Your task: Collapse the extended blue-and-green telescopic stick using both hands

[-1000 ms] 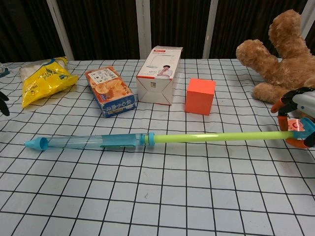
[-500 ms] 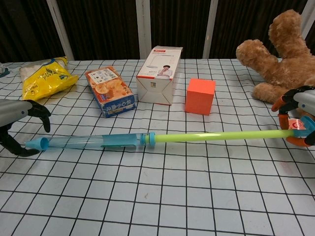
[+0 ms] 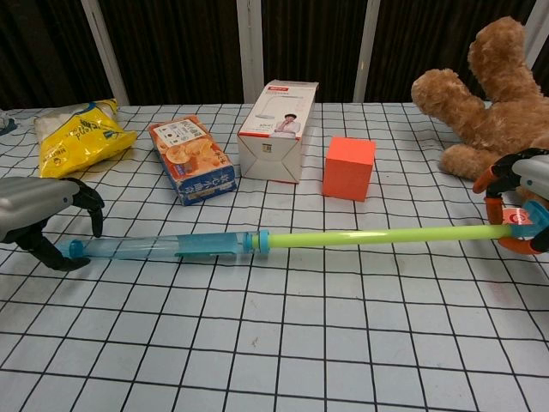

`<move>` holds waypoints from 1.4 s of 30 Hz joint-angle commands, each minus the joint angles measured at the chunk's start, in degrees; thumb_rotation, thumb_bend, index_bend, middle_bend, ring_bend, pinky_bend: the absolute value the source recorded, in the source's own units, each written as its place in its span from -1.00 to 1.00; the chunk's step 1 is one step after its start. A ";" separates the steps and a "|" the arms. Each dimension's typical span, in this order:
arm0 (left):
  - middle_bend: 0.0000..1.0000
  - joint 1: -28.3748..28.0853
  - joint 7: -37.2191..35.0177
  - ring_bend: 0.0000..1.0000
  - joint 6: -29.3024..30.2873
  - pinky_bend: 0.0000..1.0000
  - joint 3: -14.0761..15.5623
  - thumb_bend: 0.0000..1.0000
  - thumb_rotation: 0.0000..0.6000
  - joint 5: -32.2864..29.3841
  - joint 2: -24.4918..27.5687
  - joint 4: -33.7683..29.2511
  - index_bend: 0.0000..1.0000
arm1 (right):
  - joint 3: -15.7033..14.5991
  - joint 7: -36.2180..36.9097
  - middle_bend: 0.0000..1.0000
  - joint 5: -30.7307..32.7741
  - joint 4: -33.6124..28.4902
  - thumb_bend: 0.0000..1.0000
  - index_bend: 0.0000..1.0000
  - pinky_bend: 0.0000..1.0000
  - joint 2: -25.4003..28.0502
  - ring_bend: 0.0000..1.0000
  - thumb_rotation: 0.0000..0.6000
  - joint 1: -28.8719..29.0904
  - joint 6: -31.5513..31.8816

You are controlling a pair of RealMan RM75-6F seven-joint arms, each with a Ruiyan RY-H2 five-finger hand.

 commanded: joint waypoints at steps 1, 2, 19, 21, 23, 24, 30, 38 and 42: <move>-0.73 -0.17 0.10 -1.00 0.10 -1.00 0.35 -0.16 1.00 -0.43 0.02 0.24 -0.18 | -0.06 -0.16 -0.52 -0.11 -0.13 -0.19 0.26 -1.00 -0.04 -0.78 1.00 0.00 0.10; -0.73 -0.21 0.15 -1.00 0.13 -1.00 0.47 -0.16 1.00 -0.53 0.04 0.33 -0.18 | -0.09 -0.25 -0.52 -0.15 -0.16 -0.19 0.26 -1.00 -0.04 -0.78 1.00 0.00 0.15; -0.68 -0.30 -2.30 -1.00 1.90 -1.00 1.69 0.02 1.00 1.27 0.38 0.65 0.06 | -0.19 -0.61 -0.51 -0.49 -0.42 -0.19 0.26 -1.00 -0.27 -0.78 1.00 -0.03 0.60; -0.68 -0.28 -2.58 -1.00 2.13 -1.00 1.75 0.02 1.00 1.65 0.75 0.14 0.06 | -0.10 -0.54 -0.51 -0.66 -0.63 -0.19 0.26 -1.00 -0.20 -0.78 1.00 -0.04 0.84; -0.68 -0.27 -2.70 -1.00 2.24 -1.00 1.89 0.02 1.00 1.99 1.06 -0.30 0.06 | -0.01 -0.38 -0.51 -0.80 -0.89 -0.19 0.26 -0.99 -0.13 -0.78 1.00 -0.06 1.06; -0.68 -0.27 -2.75 -1.00 2.32 -1.00 2.08 0.02 1.00 2.30 1.35 -0.69 0.07 | 0.03 -0.24 -0.51 -0.91 -1.16 -0.19 0.26 -0.99 -0.07 -0.78 1.00 -0.09 1.21; -0.68 -0.36 -2.65 -1.00 2.81 -1.00 2.85 0.02 1.00 3.63 2.18 -2.29 0.07 | 0.01 0.21 -0.51 -1.80 -3.04 -0.19 0.27 -1.00 0.10 -0.78 1.00 -0.25 2.02; -0.68 -0.62 -2.20 -1.00 3.79 -1.00 3.22 0.02 1.00 5.04 2.65 -4.60 0.07 | -0.43 -0.09 -0.51 -3.24 -5.99 -0.19 0.28 -1.00 0.14 -0.78 1.00 -0.59 3.24; -0.68 -0.82 -1.67 -1.00 4.29 -1.00 3.22 0.02 1.00 5.25 2.74 -5.74 0.07 | -0.54 -0.78 -0.51 -3.52 -7.54 -0.19 0.28 -1.00 0.23 -0.78 1.00 -0.79 3.79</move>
